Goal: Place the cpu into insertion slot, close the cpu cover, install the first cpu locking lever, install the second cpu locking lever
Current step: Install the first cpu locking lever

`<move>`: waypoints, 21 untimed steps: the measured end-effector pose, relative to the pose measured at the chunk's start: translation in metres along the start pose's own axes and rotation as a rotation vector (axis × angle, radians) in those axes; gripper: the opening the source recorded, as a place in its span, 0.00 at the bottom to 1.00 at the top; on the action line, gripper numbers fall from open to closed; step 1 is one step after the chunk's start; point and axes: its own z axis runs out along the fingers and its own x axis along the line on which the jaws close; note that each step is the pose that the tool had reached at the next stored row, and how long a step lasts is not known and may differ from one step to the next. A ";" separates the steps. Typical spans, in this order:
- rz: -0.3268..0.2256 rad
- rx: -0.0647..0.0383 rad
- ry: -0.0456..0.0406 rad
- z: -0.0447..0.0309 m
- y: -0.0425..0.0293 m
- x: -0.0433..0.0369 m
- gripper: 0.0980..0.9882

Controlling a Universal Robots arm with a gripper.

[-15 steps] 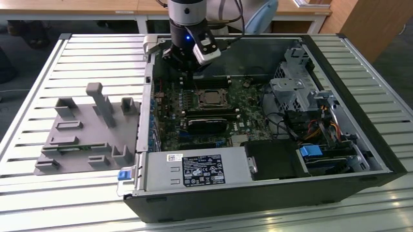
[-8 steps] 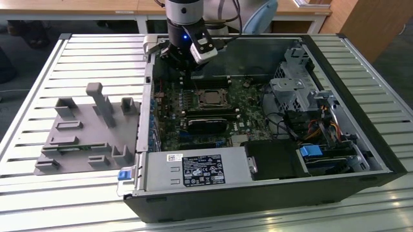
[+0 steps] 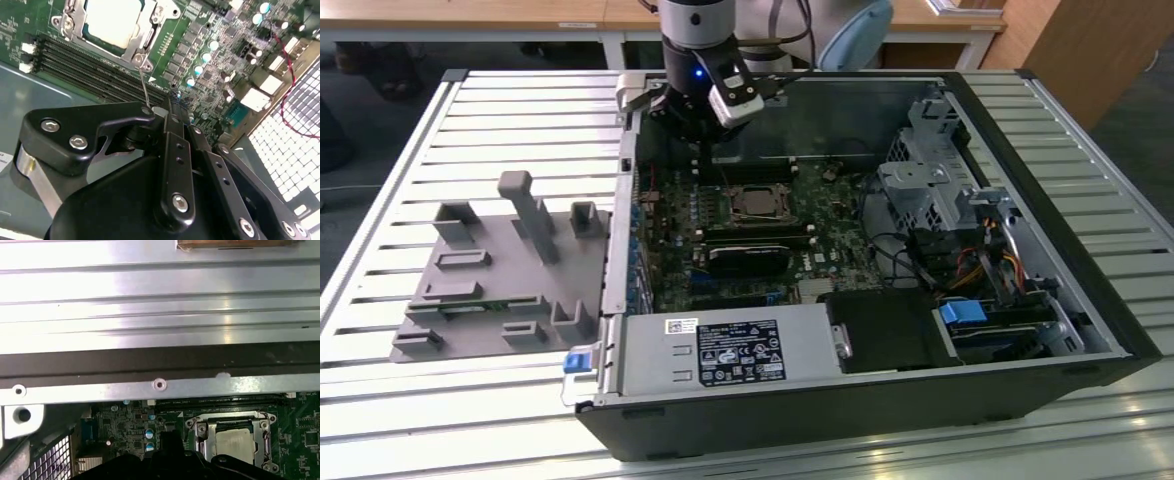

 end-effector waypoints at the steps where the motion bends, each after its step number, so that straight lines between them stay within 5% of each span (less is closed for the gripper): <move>1: 0.000 0.000 0.0001 0.0001 0.0008 0.0001 0.01; 5: -0.002 0.000 0.0002 0.0003 0.0018 -0.0032 0.01; 17: -0.002 0.000 0.0007 0.0015 0.0044 -0.0400 0.01; 21: -0.002 -0.006 0.0010 0.0015 0.0045 -0.0433 0.01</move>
